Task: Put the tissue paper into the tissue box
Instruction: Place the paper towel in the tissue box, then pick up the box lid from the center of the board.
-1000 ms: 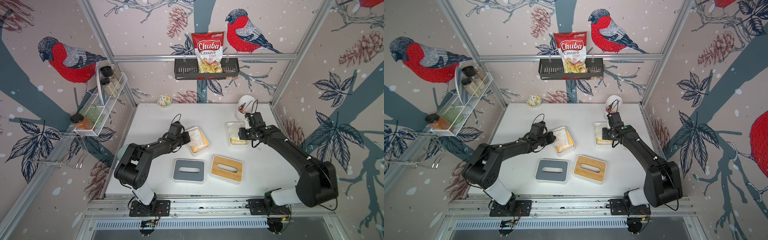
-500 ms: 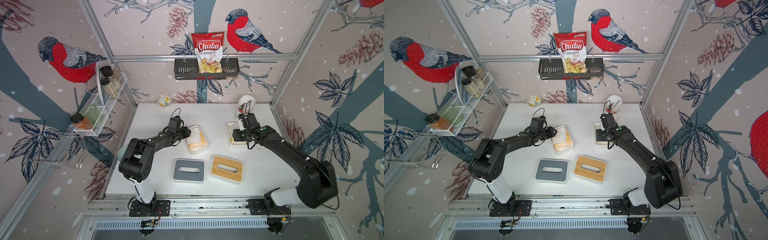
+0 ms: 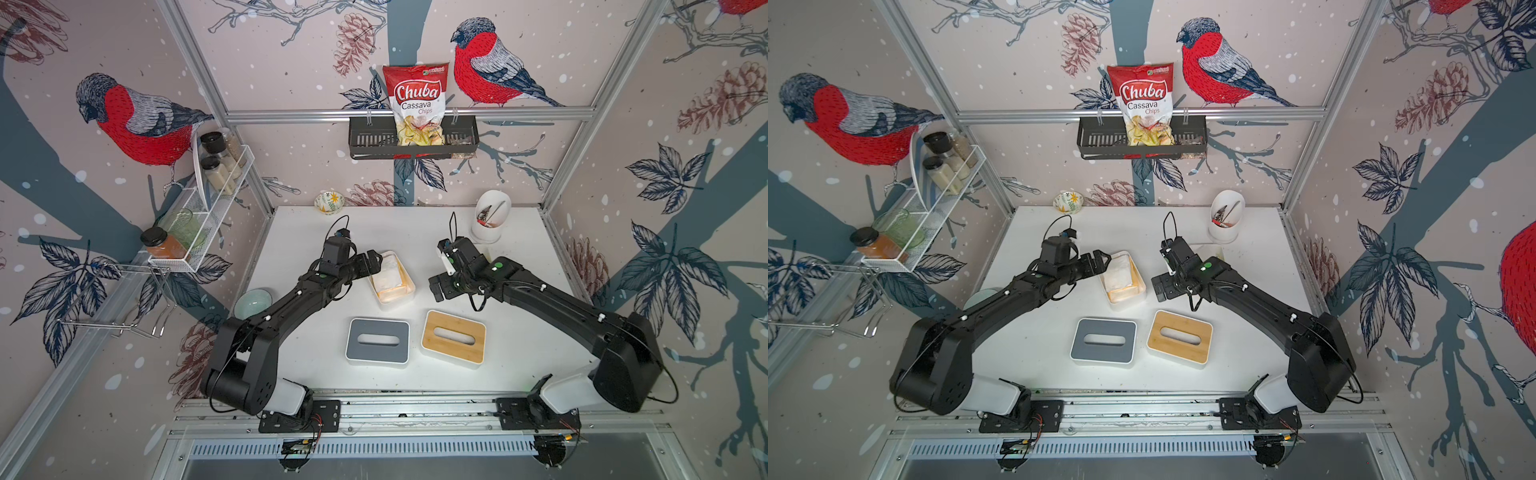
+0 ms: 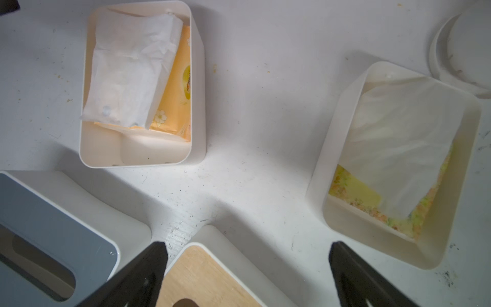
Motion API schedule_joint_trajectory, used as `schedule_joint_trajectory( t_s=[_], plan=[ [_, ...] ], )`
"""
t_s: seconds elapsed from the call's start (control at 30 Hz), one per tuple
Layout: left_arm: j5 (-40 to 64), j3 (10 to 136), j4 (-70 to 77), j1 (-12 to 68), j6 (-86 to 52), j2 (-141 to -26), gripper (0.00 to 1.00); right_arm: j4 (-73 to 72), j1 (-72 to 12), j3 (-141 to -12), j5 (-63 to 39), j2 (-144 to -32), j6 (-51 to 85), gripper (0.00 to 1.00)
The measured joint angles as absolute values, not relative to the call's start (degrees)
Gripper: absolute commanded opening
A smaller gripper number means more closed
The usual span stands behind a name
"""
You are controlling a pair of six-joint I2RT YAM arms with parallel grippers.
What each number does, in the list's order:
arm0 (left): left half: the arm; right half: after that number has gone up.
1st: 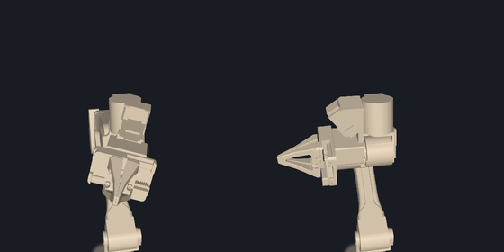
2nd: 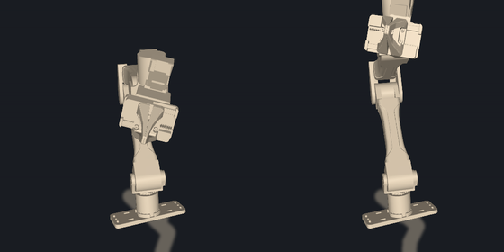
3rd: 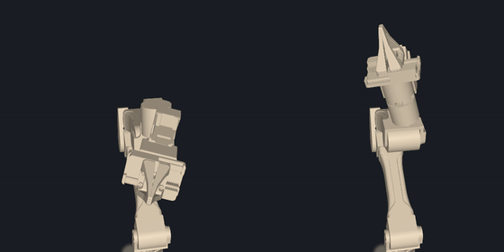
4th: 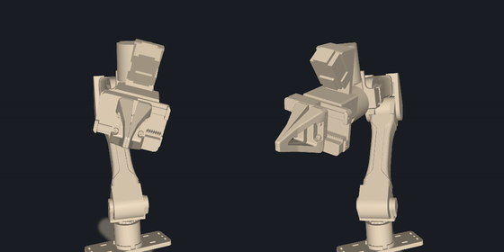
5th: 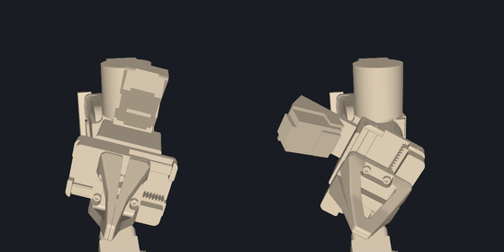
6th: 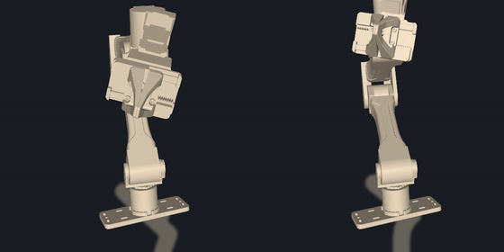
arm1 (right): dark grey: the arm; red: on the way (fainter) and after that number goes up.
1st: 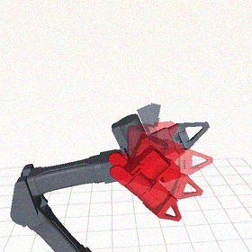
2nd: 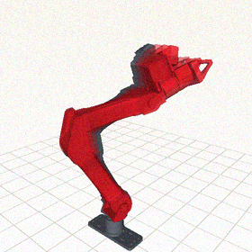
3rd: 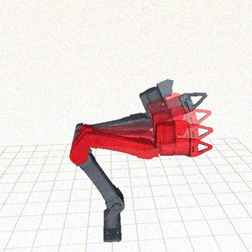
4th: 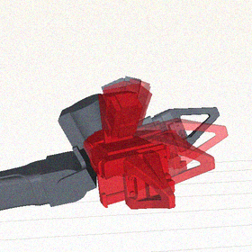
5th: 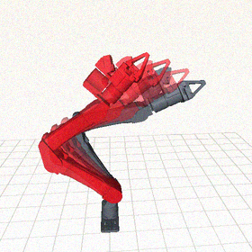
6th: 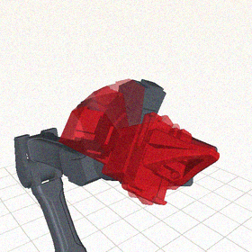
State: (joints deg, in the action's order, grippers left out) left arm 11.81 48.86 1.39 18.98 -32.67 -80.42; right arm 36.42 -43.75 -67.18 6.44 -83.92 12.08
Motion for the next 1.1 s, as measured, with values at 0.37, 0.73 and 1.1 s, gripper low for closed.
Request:
schedule_joint_trajectory(
  t_s=[0.37,0.73,1.1],
  plan=[
    [8.1,30.6,3.0,16.6,-36.6,-62.9,0.84,35.9,-58.4,-68.5,3.4,-83.0,12.5,1.0],
    [9.2,23.9,10.7,15.9,-40.5,-62.1,0.78,33.0,-65.1,-71.5,1.1,-95.5,10.0,1.0],
    [9.5,22.4,12.2,14.7,-41.6,-61.5,0.67,31.7,-66.4,-76.4,0.6,-103.4,7.4,1.0]
  ],
)
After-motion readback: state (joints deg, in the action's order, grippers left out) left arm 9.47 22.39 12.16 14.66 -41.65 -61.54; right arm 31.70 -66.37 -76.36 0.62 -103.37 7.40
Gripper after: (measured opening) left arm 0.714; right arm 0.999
